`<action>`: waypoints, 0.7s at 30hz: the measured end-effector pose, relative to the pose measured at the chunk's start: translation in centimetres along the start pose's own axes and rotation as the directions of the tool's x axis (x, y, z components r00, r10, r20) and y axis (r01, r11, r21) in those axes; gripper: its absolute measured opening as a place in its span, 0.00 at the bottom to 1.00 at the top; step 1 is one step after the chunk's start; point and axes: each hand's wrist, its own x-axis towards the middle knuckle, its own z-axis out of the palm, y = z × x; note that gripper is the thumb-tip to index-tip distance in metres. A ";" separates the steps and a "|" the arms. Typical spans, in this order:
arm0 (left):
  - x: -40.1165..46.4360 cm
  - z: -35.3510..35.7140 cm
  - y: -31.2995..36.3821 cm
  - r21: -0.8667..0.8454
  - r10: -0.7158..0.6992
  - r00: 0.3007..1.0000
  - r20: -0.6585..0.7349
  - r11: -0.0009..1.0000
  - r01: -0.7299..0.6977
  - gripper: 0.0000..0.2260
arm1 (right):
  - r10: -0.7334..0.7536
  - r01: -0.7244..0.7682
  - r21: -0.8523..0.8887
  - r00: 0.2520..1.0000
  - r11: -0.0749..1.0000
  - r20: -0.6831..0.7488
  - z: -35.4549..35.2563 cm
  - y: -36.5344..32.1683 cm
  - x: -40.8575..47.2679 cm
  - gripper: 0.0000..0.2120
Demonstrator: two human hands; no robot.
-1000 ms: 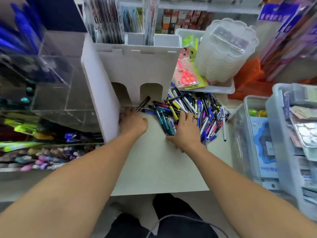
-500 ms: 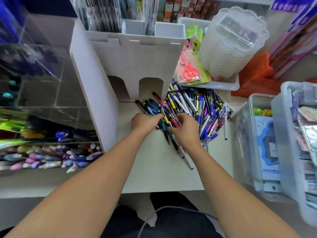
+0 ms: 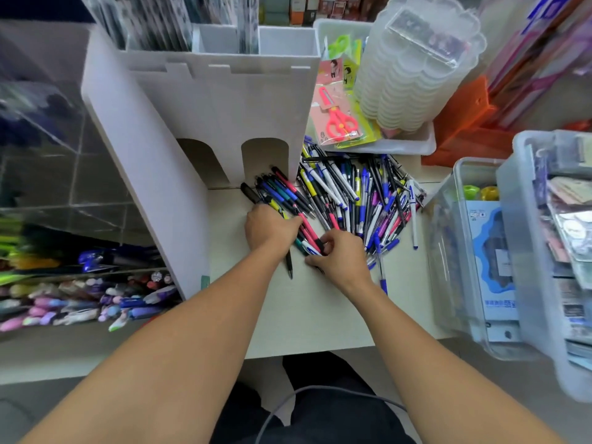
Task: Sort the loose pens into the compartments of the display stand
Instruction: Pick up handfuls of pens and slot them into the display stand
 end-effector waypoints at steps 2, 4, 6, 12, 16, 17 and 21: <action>0.1 -0.3 -0.3 -0.041 -0.006 1.000 0.014 0.999 0.006 0.15 | -0.017 0.017 0.023 1.000 1.000 -0.022 0.2 0.1 -0.2 0.19; 0.3 -0.6 -0.8 -0.064 -0.016 1.000 0.016 0.998 0.017 0.12 | -0.034 0.032 -0.092 0.999 0.995 -0.016 0.2 0.1 -0.4 0.20; 0.6 -0.8 -1.3 -0.080 -0.025 1.000 0.019 0.996 0.027 0.10 | -0.047 0.049 -0.248 0.999 0.968 0.012 0.1 0.4 -0.6 0.17; 0.9 -0.7 -3.0 -0.307 -0.076 0.996 0.041 0.948 0.085 0.16 | -0.024 0.033 -0.149 0.998 0.988 0.066 0.0 0.8 -0.5 0.20; 0.2 -0.4 -4.4 -0.477 -0.101 0.992 0.072 0.870 0.123 0.15 | -0.046 0.055 -0.107 0.995 0.993 0.088 -0.1 0.2 -0.4 0.22; -0.1 -0.2 -4.6 -0.549 -0.122 0.988 0.098 0.821 0.156 0.14 | -0.055 0.062 -0.081 0.994 0.995 0.091 0.1 0.1 -0.4 0.23; -2.0 0.5 -5.0 -0.721 -0.142 0.978 0.154 0.660 0.210 0.10 | -0.079 0.077 0.032 0.993 0.997 0.090 1.2 -0.4 -0.7 0.24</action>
